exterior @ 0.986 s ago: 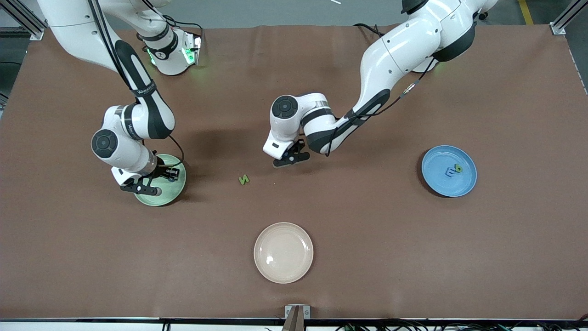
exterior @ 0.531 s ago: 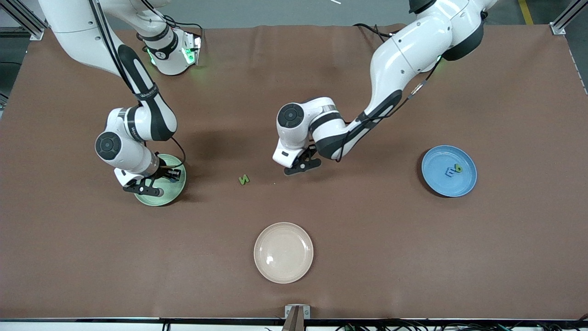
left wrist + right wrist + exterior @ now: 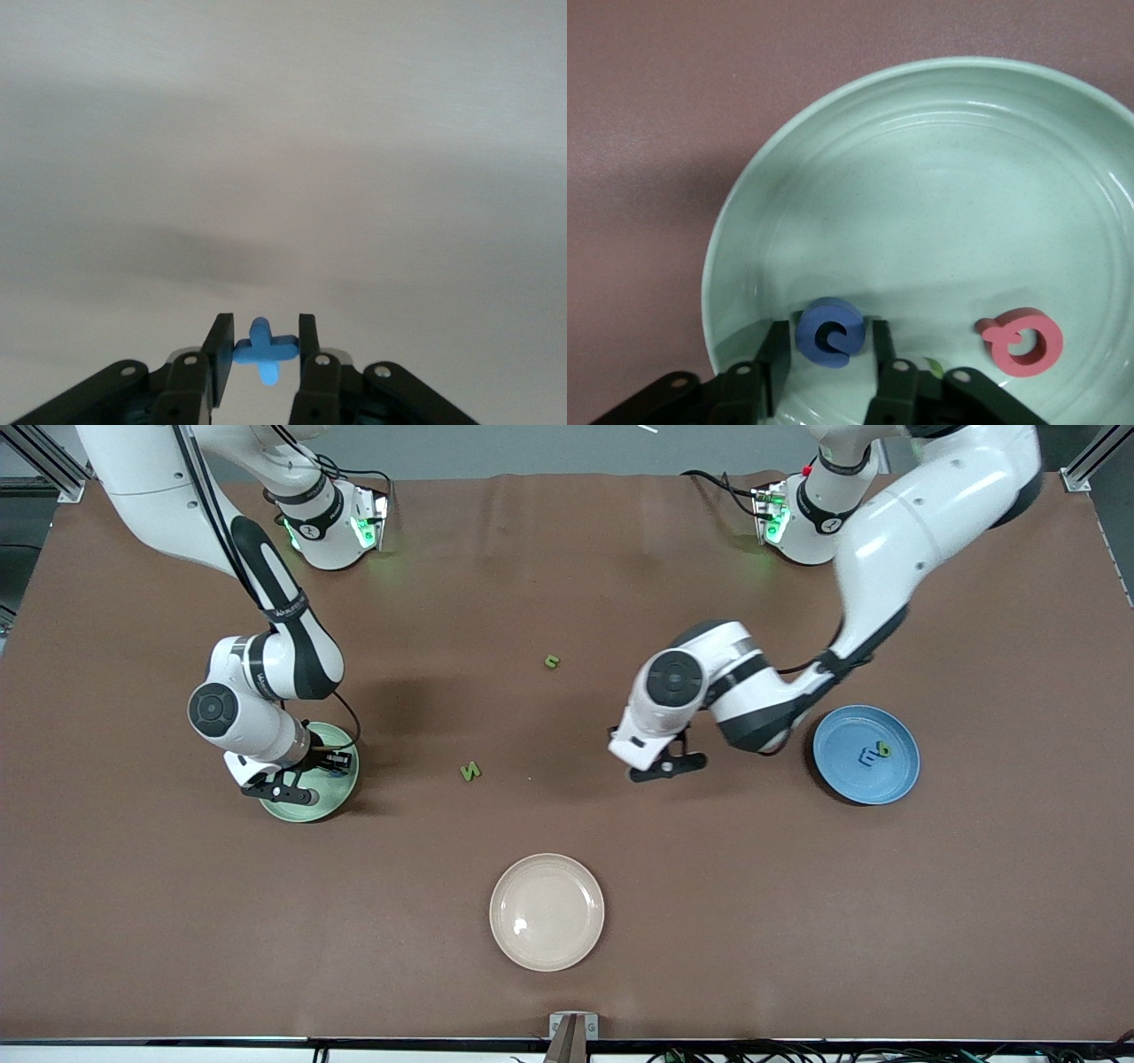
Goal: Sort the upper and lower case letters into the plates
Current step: 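Release the c on the green plate while the left gripper carries x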
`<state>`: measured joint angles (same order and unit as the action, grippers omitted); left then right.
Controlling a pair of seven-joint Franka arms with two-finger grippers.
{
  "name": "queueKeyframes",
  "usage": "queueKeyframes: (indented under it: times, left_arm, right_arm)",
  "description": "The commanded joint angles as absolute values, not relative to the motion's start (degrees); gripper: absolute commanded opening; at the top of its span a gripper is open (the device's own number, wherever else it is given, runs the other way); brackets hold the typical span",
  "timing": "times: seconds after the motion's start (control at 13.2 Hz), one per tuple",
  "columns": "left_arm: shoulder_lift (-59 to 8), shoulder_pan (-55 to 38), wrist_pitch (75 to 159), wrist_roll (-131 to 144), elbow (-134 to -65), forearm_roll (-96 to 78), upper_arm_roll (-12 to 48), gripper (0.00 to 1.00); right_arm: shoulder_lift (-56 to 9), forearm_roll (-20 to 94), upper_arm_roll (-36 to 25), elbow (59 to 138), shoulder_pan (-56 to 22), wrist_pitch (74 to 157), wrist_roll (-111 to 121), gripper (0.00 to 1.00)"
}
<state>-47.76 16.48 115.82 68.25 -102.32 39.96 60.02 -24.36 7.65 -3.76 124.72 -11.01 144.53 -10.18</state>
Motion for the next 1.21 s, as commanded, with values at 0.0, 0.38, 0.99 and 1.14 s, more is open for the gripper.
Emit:
queueKeyframes:
  times: [0.0, 0.38, 0.99, 1.14]
  left_arm:
    - [-44.4, 31.4, 116.6, 64.6, -113.8, 44.8, 67.6, 0.05]
    - [-44.6, 52.9, 116.6, 53.4, -124.2, 52.1, 74.1, 0.05]
    - [-45.3, 67.6, 117.8, 41.3, -129.5, 59.5, 73.9, 0.05]
    - [-45.8, 69.9, 118.8, 38.6, -129.7, 60.6, 73.6, 0.05]
  right_arm:
    - [-24.2, 7.3, -3.1, 124.0, -10.1, 143.9, -9.6, 0.81]
    - [-22.1, 7.5, -2.6, 118.1, -11.1, 130.6, -13.2, 1.0]
    - [-22.6, 7.8, -2.6, 116.3, -23.9, 133.7, -26.2, 1.0]
    - [-24.3, 7.5, -2.6, 116.3, -27.1, 137.5, -25.1, 1.0]
